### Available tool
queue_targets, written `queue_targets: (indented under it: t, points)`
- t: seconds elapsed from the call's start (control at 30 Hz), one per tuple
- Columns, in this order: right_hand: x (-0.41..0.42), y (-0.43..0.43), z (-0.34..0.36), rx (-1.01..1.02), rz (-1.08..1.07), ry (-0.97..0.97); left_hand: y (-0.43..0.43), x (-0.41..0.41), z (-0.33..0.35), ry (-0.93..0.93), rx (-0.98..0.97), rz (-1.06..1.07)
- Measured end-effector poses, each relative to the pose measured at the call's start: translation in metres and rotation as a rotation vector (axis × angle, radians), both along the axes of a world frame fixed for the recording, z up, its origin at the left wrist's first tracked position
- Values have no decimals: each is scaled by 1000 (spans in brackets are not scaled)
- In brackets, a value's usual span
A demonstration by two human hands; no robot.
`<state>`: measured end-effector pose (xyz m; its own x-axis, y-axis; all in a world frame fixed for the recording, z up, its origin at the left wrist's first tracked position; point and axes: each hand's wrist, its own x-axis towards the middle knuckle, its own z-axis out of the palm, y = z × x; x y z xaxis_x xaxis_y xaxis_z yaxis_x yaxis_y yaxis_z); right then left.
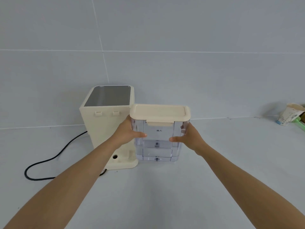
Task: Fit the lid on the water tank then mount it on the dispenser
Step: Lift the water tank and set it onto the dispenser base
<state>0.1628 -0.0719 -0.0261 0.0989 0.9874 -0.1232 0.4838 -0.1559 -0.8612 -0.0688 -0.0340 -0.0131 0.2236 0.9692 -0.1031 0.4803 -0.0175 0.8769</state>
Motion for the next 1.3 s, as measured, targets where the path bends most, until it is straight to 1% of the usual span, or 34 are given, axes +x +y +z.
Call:
queue_targets:
  t: [0.23,0.33,0.53,0.73,0.9,1.2,1.3]
  points:
    - [-53,18,21,29,108,-44,-10,-52,21,-3,38,145]
    - [-76,27,27,32,147,-52,-13,-74,29,9,18,201]
    - [-114,38,30,30,195,-36,-17,-109,35,3,28,281]
    - [-137,46,29,9,208,-10,-14,-129,37,-17,19,312]
    - [-146,53,26,18,200,59,-7,-137,35,-51,-6,330]
    - [-154,67,13,15,144,100,10,-144,32,-93,-5,304]
    - [-157,69,8,-1,135,85,14,-147,29,-102,-13,291]
